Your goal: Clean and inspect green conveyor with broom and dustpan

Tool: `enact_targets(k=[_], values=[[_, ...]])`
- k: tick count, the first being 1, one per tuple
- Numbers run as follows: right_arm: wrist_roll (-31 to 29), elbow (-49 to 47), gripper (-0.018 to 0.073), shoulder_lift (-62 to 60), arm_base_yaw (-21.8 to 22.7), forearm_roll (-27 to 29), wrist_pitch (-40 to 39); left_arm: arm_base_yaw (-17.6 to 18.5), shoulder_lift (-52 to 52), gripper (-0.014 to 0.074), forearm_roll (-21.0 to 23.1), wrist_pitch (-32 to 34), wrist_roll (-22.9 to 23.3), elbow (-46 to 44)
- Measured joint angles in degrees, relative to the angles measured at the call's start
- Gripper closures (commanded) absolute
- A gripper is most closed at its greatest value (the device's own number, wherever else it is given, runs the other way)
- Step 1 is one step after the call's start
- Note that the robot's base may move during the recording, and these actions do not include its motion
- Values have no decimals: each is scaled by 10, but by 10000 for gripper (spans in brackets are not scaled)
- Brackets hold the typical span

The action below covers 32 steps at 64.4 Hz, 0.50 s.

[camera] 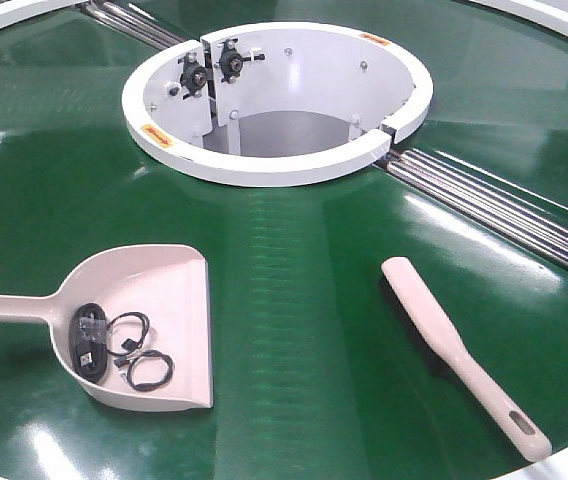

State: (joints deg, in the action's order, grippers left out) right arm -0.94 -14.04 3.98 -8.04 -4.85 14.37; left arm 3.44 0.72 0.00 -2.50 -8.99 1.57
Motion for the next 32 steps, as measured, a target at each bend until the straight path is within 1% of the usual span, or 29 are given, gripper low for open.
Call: enact_targets(k=[5,10,16,23,32], values=[[9,0,568,0,62,14,7,0,0,603,0,0,0,0],[14,6,568,0,92,24,6,0,0,603,0,0,0,0],[16,32,568,-10,91,25,-4,0,0,603,0,0,0,0],[16,78,568,-32,75,26,-23,0,0,603,0,0,0,0],[20,143,568,-46,66,27,-69,0,0,603,0,0,0,0]])
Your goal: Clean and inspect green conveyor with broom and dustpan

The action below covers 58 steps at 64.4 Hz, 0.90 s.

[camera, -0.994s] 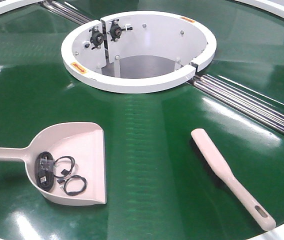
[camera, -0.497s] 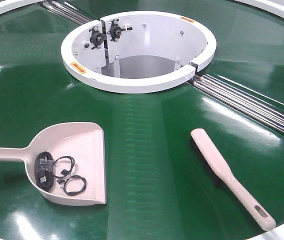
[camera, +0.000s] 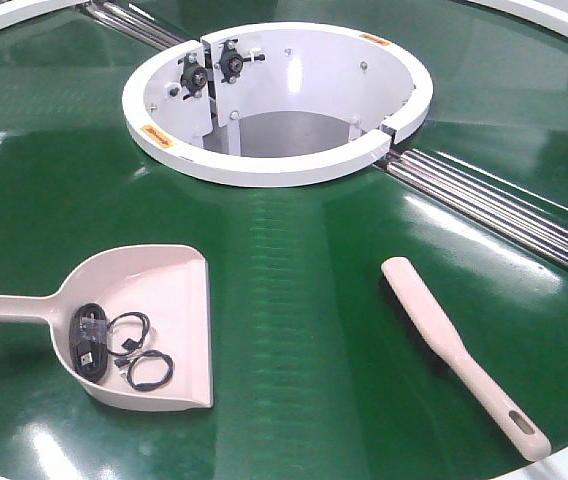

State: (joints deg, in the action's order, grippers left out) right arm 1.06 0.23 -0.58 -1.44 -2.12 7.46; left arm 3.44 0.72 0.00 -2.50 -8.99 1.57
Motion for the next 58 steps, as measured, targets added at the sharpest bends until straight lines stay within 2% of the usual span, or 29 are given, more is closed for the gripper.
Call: enact_targets(k=[16,58], values=[[3,13,568,-1,-1,-5,-42,0,0,603,0,0,0,0],[4,13,568,-1,-1,-2,-44,0,0,603,0,0,0,0]])
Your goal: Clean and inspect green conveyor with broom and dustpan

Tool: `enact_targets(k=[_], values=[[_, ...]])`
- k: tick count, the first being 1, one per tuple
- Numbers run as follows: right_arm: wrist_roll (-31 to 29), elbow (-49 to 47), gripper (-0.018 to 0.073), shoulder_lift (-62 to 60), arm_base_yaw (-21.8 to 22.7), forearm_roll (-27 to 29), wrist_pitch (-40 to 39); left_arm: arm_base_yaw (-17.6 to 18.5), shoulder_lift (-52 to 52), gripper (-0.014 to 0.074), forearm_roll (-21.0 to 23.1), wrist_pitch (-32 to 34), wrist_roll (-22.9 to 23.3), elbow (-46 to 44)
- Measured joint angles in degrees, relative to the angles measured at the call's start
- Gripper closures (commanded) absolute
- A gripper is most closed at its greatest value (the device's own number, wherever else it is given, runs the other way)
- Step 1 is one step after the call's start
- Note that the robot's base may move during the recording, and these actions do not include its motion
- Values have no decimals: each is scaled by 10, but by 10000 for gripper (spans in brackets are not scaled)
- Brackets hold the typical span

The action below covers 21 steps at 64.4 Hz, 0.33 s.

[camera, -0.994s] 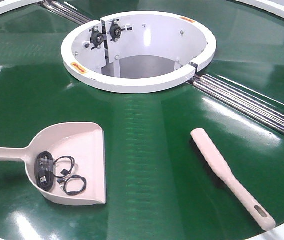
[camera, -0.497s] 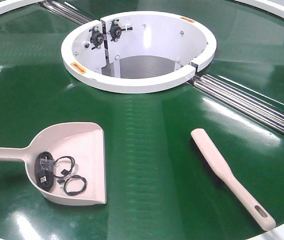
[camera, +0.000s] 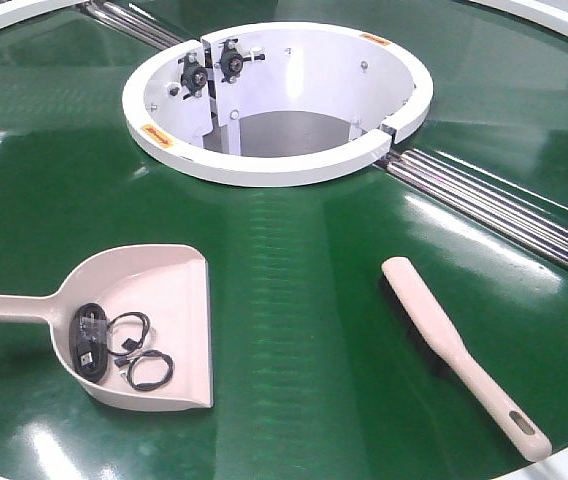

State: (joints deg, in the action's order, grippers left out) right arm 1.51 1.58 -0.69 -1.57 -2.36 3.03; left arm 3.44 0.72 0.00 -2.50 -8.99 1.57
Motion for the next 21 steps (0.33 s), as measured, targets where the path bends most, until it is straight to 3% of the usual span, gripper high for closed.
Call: enact_targets(k=[21], values=[[0,0,568,0,0,0,0,0,0,603,0,0,0,0]])
